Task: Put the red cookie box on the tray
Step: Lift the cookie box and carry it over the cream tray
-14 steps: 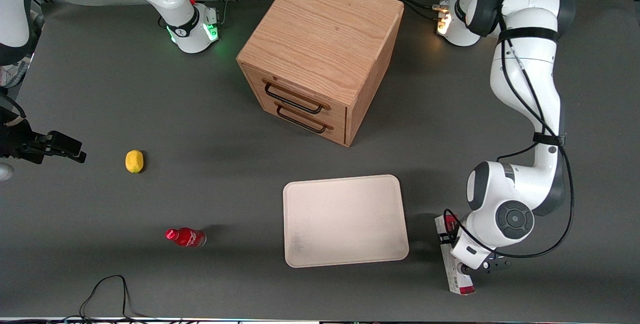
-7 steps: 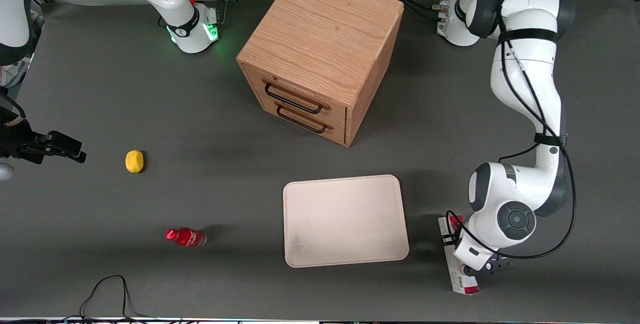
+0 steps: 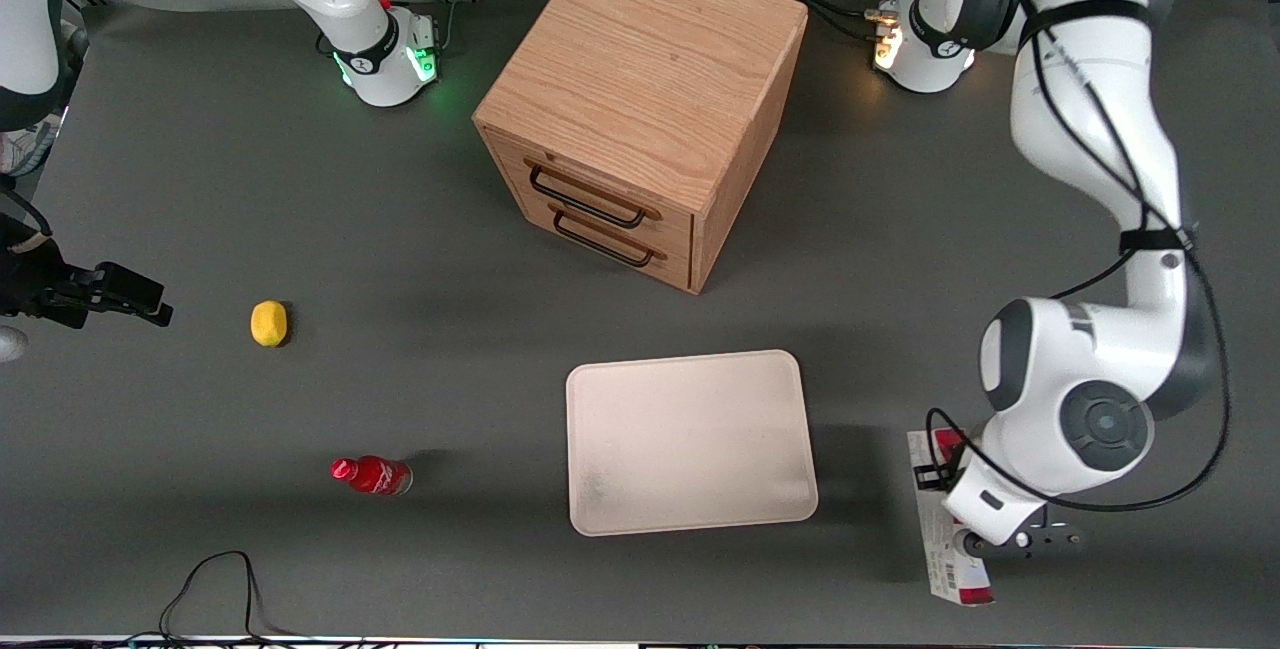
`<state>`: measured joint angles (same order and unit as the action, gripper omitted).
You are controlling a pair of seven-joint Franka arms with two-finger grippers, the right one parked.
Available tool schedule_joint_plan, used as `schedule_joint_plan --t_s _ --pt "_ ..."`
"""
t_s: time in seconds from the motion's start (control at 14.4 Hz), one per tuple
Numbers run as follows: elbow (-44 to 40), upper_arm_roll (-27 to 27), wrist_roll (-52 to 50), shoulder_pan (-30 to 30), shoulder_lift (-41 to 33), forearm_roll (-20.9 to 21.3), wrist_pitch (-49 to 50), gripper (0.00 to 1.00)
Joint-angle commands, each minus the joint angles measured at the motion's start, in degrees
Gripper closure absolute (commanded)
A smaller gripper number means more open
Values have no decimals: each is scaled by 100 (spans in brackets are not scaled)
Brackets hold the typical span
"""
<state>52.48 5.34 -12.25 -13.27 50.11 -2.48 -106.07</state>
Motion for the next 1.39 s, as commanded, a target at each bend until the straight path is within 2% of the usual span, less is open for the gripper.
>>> schedule_joint_plan --t_s 0.0,0.14,0.28,0.62,0.76,0.83,1.04,1.32 --pt "-543 -6 135 -97 -203 -69 910 100" --pt "-721 -208 -206 -193 -212 -182 1263 100" --pt "-765 -515 -1091 -342 -221 -192 1247 100" --pt "-590 -525 -1920 -975 165 -95 686 100" --pt "-345 -525 -2316 -1256 428 386 265 100" --pt "-170 -525 -2457 -1318 482 484 80 100" --pt "411 -517 -2493 -1371 508 572 -588 100" --pt "439 -508 -2485 -1424 579 740 -722 100"
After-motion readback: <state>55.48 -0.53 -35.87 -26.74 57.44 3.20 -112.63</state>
